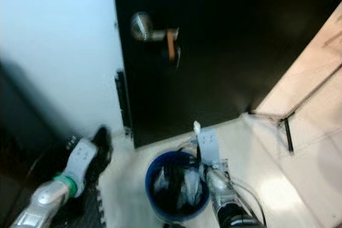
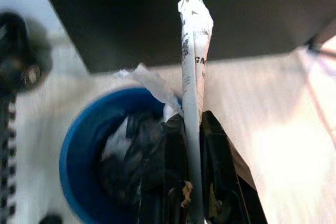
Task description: Clean up the room
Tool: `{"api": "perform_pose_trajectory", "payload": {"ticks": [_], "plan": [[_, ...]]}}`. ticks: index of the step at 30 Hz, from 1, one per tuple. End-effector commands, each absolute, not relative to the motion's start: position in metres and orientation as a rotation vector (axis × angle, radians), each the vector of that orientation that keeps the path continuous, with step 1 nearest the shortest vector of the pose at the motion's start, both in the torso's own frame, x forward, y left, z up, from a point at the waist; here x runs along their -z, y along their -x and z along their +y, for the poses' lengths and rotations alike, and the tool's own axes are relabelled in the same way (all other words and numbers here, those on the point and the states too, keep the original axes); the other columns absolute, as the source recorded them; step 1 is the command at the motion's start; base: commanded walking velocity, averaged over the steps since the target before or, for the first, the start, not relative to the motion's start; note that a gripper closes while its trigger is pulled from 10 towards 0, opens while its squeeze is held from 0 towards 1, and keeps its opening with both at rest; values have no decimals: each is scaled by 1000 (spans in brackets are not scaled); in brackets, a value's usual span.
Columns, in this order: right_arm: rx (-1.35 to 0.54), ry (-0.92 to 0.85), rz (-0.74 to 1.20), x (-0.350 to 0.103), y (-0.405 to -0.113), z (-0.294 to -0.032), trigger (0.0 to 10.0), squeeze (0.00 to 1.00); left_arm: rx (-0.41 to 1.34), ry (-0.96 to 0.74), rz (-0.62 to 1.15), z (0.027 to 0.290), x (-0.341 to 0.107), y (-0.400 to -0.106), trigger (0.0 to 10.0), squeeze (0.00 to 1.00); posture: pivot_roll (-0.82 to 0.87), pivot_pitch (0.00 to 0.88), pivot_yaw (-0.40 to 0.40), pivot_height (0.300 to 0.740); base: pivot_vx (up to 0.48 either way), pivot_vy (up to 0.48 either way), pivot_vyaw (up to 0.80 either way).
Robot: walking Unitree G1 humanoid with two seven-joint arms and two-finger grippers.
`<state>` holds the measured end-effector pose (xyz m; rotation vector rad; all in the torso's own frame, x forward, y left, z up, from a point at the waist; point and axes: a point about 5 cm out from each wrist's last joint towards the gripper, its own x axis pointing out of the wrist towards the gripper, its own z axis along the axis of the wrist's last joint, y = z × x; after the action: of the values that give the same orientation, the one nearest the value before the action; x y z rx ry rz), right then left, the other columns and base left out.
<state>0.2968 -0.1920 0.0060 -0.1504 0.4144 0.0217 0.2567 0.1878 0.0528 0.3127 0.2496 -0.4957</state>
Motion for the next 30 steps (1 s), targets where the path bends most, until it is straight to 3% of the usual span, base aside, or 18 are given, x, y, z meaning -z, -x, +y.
{"api": "perform_pose_trajectory", "payload": {"ticks": [1,2,3,4,20,21,25,30], "plan": [[-4,135,463,1,-291,-195,10000,357,523,-287,238,186,-61,-254,10000,0,160,181,40,713,0,0,0],[0,149,474,2,-290,-197,10000,686,533,-285,214,188,-71,-251,10000,0,181,206,45,713,0,0,0],[3,162,483,3,-289,-198,10000,776,538,-284,200,188,-78,-248,10000,0,193,217,48,713,0,0,0],[8,176,492,4,-288,-199,10000,1000,541,-284,192,188,-82,-246,10000,0,201,226,49,713,0,0,0],[4,79,424,-8,-299,-198,10000,1000,569,-263,246,177,-83,-234,10000,0,192,212,44,713,0,0,0],[5,30,392,-12,-302,-198,10000,0,567,-259,253,175,-81,-235,10000,0,181,192,41,713,0,0,0],[38,-113,316,-18,-304,-202,10000,0,570,-247,275,165,-74,-238,10000,0,153,158,38,718,0,0,0],[88,-156,292,-13,-293,-209,10000,0,581,-235,282,153,-68,-242,10000,0,118,123,35,732,0,0,0]]}}
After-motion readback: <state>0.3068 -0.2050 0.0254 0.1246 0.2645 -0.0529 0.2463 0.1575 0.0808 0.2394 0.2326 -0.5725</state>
